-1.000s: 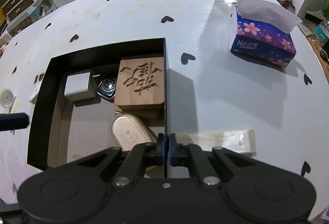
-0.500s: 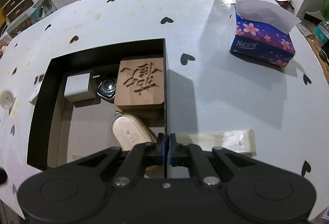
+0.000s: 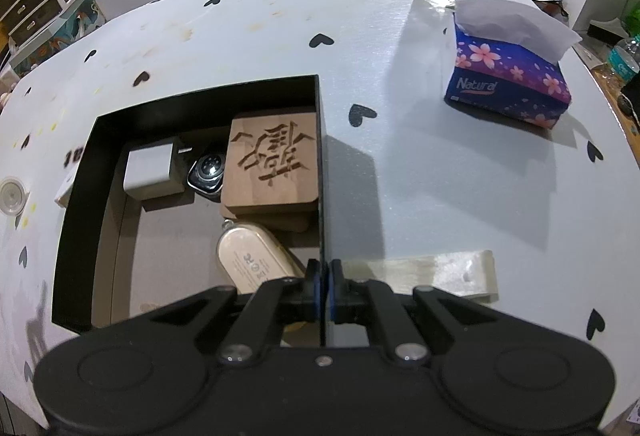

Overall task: Organize rigid objects
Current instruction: 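Withdraw the left gripper from the box back over the table, then grasp the clear round lid with the left gripper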

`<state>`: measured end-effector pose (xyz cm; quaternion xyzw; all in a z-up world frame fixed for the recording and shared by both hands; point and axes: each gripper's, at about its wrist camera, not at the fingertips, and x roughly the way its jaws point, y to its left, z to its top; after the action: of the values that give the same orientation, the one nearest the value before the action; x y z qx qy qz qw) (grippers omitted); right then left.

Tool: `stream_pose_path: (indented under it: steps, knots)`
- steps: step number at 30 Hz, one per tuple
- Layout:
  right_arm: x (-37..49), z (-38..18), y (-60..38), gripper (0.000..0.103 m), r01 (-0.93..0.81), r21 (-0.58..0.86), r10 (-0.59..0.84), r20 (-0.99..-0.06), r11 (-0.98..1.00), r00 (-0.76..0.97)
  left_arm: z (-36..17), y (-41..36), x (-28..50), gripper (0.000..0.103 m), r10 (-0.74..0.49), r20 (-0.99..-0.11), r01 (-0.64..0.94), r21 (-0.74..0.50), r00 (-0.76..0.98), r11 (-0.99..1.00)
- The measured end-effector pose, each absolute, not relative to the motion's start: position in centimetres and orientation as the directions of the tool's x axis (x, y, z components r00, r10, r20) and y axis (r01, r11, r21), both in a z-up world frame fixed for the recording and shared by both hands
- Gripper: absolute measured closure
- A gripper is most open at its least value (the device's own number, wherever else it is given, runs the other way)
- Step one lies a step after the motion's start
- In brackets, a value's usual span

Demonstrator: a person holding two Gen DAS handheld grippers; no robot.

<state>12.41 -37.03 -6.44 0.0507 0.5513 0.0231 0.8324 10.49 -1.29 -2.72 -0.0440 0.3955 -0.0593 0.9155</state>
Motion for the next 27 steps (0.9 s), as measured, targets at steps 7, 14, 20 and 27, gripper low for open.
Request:
stream_pose_path:
  steps: [7, 14, 20, 27]
  knots:
    - [12.4, -6.5, -37.1, 0.099, 0.027, 0.114, 0.094, -0.915, 0.993, 0.391, -3.9, 4.6, 13.2, 0.0, 0.061, -0.704, -0.096, -0.011, 0.708, 0.995]
    - [12.4, -6.5, -37.2, 0.099, 0.039, 0.119, 0.094, -0.915, 0.992, 0.393, -5.2, 7.9, 15.4, 0.028, 0.16, -0.712, -0.173, 0.055, 0.683, 0.983]
    - [12.4, -6.5, -37.3, 0.098, 0.046, 0.12, 0.093, -0.915, 0.992, 0.392, -6.7, 8.1, 16.4, 0.066, 0.169, -0.754, -0.141, 0.102, 0.635, 0.985]
    - [12.4, -6.5, -37.2, 0.098, 0.046, 0.12, 0.092, -0.915, 0.992, 0.392, -6.9, 5.5, 15.2, 0.093, 0.143, -0.735, -0.033, 0.162, 0.662, 0.986]
